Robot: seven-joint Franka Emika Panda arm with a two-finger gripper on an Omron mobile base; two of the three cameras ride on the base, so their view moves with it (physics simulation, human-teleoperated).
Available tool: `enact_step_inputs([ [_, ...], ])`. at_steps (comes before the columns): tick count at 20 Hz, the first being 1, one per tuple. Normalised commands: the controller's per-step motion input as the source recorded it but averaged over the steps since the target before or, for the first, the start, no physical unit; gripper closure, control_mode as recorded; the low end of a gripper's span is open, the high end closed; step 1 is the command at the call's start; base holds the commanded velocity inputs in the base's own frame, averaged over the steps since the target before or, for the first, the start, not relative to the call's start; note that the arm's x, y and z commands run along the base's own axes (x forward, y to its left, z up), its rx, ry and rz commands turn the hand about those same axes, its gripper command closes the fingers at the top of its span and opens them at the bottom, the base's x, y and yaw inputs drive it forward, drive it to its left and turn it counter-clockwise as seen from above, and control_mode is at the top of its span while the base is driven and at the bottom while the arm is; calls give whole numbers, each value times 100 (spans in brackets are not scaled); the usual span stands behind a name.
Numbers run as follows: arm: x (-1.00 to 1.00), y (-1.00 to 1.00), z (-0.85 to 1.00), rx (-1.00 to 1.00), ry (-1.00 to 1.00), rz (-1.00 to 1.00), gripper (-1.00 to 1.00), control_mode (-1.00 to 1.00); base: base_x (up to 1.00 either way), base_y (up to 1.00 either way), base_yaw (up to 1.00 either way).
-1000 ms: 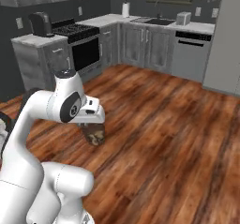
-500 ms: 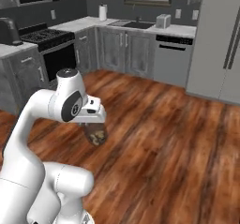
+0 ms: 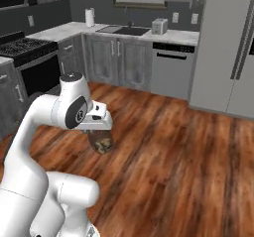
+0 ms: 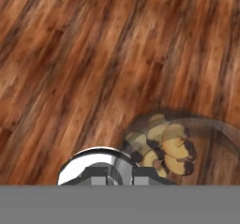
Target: Pick the jar and jar from the dining table and place them in the open cabinet. Close the cabinet after placing the objects.
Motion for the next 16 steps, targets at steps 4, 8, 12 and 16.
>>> enact_step_inputs([
  [4,0,0,0,0,0,0,100,100,100,57,-21],
  [8,0,0,0,0,0,0,100,100,100,61,-21],
  [12,0,0,0,0,0,0,100,100,100,65,-21],
  [16,0,0,0,0,0,0,100,100,100,63,-21],
])
